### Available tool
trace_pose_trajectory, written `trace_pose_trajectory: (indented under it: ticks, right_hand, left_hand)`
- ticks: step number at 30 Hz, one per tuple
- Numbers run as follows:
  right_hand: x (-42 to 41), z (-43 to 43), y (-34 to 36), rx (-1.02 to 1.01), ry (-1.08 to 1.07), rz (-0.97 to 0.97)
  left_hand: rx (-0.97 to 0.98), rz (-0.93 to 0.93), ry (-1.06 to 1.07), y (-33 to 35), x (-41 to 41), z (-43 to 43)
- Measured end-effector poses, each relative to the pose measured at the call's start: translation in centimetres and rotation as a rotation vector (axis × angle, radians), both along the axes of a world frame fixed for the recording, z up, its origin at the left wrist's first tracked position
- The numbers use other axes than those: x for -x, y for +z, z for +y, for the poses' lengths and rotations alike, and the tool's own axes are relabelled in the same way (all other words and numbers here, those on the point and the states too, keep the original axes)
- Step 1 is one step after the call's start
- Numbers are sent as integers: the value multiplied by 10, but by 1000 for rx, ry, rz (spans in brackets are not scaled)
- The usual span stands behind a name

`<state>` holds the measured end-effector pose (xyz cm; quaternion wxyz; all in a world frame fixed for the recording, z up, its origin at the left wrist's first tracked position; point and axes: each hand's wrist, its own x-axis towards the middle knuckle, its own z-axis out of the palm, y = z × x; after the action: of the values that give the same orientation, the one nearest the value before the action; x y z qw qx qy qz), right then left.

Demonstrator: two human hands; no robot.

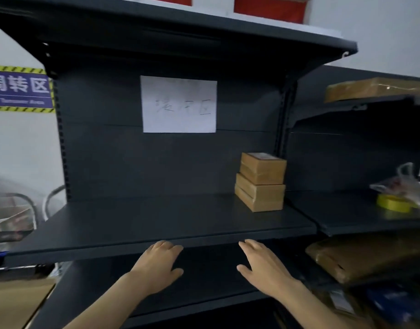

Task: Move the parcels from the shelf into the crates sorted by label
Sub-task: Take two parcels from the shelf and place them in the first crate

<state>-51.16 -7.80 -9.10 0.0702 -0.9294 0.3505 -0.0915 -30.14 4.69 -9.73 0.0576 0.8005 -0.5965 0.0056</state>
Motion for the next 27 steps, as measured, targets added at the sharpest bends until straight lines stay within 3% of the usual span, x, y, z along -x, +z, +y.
trace_pose_trajectory:
  ticks: [10, 19, 27]
  right_hand:
    - [44, -90, 1, -10, -208, -63]
    - [36, -197, 22, 20, -351, -141]
    - [24, -274, 60, -4, -413, -315]
  left_hand:
    - [-3, 90, -179, 7, 29, -129]
    - [77, 148, -269, 32, 10, -258]
    - [257, 435, -284, 64, -3, -341]
